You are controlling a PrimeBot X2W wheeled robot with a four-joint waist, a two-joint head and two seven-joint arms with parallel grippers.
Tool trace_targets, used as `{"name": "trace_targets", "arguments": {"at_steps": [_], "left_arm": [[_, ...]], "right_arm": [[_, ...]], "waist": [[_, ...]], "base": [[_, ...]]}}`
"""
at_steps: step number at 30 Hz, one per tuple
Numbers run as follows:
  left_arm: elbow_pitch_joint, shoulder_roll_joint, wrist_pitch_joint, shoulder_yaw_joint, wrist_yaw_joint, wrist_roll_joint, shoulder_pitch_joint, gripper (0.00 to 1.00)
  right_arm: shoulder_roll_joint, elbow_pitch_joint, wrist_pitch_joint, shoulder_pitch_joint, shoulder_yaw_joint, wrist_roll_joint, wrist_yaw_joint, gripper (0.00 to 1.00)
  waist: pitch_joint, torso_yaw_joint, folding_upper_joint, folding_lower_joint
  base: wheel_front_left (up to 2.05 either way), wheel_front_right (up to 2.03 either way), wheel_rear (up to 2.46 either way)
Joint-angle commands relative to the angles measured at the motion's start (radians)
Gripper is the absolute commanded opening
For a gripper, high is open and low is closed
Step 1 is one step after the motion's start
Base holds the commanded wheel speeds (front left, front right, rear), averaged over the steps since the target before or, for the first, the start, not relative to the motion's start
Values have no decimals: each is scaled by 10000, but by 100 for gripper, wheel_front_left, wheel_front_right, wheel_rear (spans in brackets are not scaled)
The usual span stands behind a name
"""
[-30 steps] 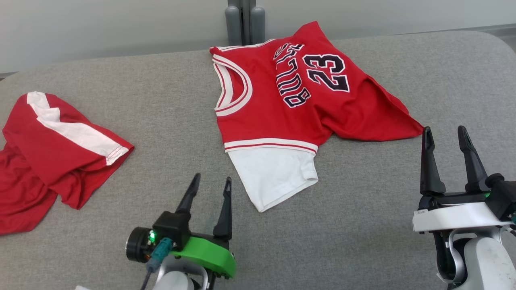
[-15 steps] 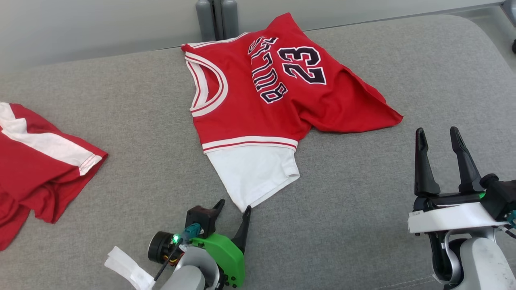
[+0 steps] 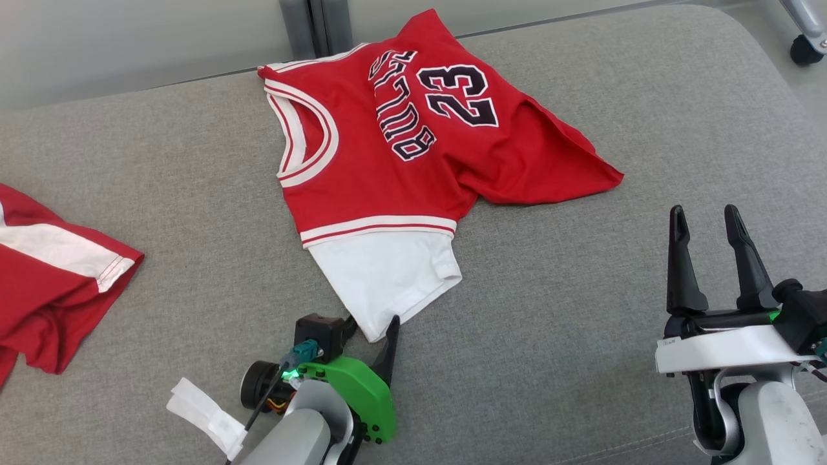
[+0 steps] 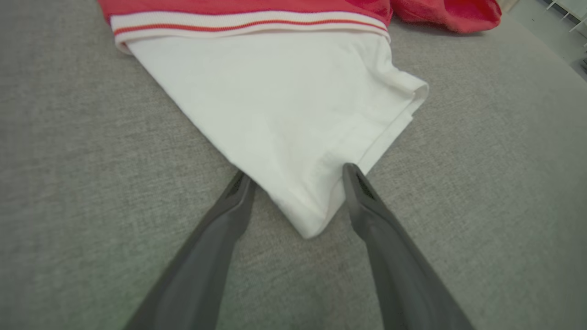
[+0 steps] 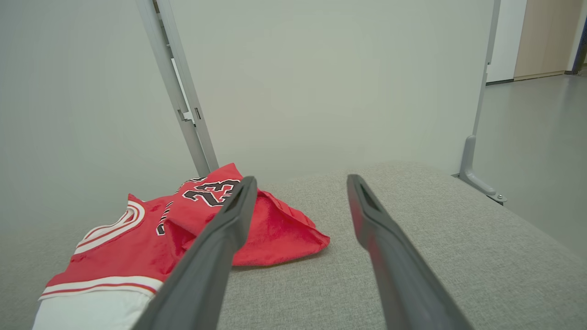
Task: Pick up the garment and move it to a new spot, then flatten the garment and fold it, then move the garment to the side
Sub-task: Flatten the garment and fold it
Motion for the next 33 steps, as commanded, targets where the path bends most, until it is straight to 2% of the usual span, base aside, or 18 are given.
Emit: {"name": "trace_targets", "arguments": {"at_steps": [1, 9, 13, 17, 21, 26, 33], "left_arm": [[65, 8, -49, -179, -94, -111, -22, 0], [-541, 28, -943, 208, 526, -119, -199, 0], [-1762, 36, -970, 1094, 889, 352, 281, 0], [-2952, 23, -963, 1831, 988, 1021, 828, 0], [-3885, 25, -967, 2217, 994, 1252, 1332, 0], [-4570, 27, -968, 2264, 1070, 1438, 1557, 0], [-4846, 24, -969, 2095, 1104, 1689, 1451, 0]], "right_arm": [[-6, 43, -30, -55, -21, 7, -14, 100], [-4, 429, -30, -89, -202, -121, -14, 100], [-7, 987, -32, -178, -491, -260, -14, 100], [-16, 2033, -32, -430, -703, -439, -16, 100], [-19, 3222, -32, -953, -1212, -505, -14, 100], [-10, 4776, -32, -1919, -1883, -711, -14, 100], [-35, 6694, -32, -3112, -2608, -1781, -16, 100]], "waist": [[-20, 12, -1, 0], [-129, 470, -1, 0], [-86, 979, -1, 0], [-27, 1454, -1, 0], [88, 1926, -1, 0], [297, 2358, -1, 0], [641, 2818, -1, 0]], "base": [[0, 0, 0], [0, 0, 0], [0, 0, 0], [0, 0, 0], [0, 0, 0], [0, 0, 0], [0, 0, 0]]}}
